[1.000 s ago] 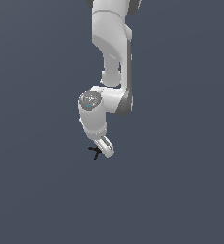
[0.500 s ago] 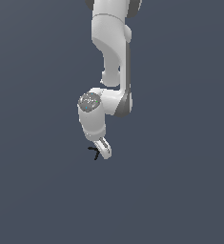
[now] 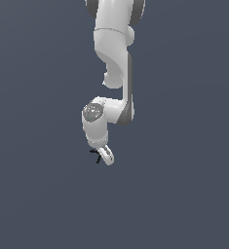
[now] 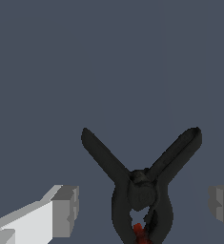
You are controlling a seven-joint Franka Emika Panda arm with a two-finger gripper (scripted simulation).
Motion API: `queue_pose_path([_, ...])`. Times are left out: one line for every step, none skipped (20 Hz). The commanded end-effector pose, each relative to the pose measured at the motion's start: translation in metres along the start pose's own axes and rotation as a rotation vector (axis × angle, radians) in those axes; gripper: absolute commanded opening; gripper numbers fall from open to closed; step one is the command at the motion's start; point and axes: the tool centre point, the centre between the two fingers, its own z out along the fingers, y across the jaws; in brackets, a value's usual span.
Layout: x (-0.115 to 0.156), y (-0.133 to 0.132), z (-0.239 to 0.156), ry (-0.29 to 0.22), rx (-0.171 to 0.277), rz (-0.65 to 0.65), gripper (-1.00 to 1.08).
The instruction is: Pick up the object and move it to a goal position.
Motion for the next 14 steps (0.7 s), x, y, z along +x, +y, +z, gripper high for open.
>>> queue_pose_path([0.0001, -0.0002, 0.0096, 0.000, 0.001, 0.001, 1.00])
queue_pose_path([0.0001, -0.0004, 0.0117, 0.000, 0.001, 0.001, 1.00])
queue_pose_path([0.0003, -0.0007, 0.0130, 0.000, 0.001, 0.001, 1.00])
queue_pose_path([0.0006, -0.0009, 0.0137, 0.000, 0.001, 0.001, 1.00])
queue_pose_path([0.0007, -0.0010, 0.0139, 0.000, 0.001, 0.001, 1.00])
queue_pose_path([0.0007, -0.0010, 0.0139, 0.000, 0.001, 0.001, -1.00])
queue_pose_path([0.0007, -0.0010, 0.0139, 0.000, 0.001, 0.001, -1.00])
queue_pose_path([0.0007, -0.0010, 0.0139, 0.000, 0.001, 0.001, -1.00])
queue_pose_path([0.0007, -0.0010, 0.0139, 0.000, 0.001, 0.001, -1.00])
queue_pose_path([0.0007, -0.0010, 0.0139, 0.000, 0.001, 0.001, -1.00])
queue_pose_path([0.0007, -0.0010, 0.0139, 0.000, 0.001, 0.001, -1.00])
queue_pose_path([0.0007, -0.0010, 0.0139, 0.000, 0.001, 0.001, -1.00])
queue_pose_path([0.0007, -0.0010, 0.0139, 0.000, 0.001, 0.001, -1.00])
queue_pose_path([0.0007, -0.0010, 0.0139, 0.000, 0.001, 0.001, -1.00])
